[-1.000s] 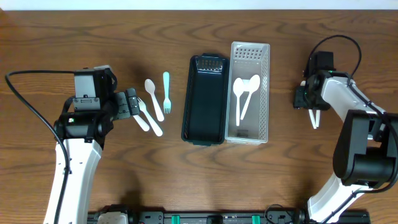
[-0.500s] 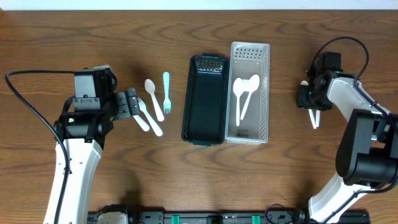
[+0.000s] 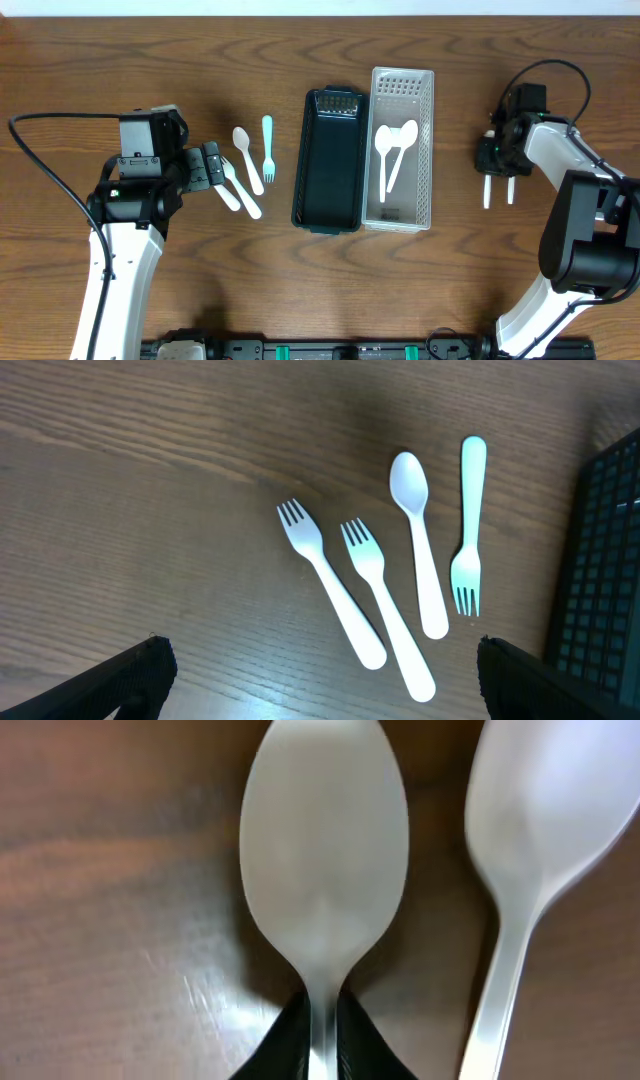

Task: Pack container
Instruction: 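Lower the right gripper onto the last white spoon and grasp it, then place the last white spoon into the clear caddy beside the others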

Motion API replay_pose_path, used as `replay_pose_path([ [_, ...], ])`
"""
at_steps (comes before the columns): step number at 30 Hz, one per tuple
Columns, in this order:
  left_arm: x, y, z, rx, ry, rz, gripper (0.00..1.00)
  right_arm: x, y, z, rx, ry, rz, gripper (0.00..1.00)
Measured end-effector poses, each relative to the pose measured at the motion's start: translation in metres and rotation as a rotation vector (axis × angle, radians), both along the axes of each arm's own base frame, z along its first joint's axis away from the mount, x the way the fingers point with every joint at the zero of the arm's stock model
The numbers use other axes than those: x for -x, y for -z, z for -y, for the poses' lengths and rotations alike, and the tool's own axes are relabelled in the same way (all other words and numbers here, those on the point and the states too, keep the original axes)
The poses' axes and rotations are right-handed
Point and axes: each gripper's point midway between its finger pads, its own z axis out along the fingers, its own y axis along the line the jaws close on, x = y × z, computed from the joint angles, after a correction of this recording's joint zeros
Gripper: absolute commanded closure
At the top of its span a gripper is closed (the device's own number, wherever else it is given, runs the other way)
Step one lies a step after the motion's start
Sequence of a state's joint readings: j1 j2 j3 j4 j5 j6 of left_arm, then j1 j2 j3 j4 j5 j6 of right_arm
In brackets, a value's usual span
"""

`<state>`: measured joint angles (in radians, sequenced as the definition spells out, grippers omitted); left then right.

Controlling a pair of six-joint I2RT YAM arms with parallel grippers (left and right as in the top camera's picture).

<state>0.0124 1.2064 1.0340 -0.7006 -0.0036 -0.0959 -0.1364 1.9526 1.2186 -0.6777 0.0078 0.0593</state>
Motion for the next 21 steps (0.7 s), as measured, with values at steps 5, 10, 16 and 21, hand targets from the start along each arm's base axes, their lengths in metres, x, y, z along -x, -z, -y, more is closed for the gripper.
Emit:
replay_pose_path([
  [5, 0.000, 0.000, 0.000, 0.000, 0.000, 0.000, 0.02, 0.020, -0.016, -0.005, -0.017, 0.032, -0.064, 0.99],
  [10, 0.000, 0.000, 0.000, 0.000, 0.000, 0.000, 0.02, 0.001, -0.098, -0.025, -0.047, 0.032, 0.160, 0.99],
  [16, 0.000, 0.000, 0.000, 0.000, 0.000, 0.000, 0.02, -0.007, -0.186, -0.091, -0.154, -0.021, 0.404, 0.99],
  [21, 0.000, 0.000, 0.000, 0.000, 0.000, 0.000, 0.02, -0.009, -0.163, -0.153, -0.223, -0.074, 0.369, 0.95],
])
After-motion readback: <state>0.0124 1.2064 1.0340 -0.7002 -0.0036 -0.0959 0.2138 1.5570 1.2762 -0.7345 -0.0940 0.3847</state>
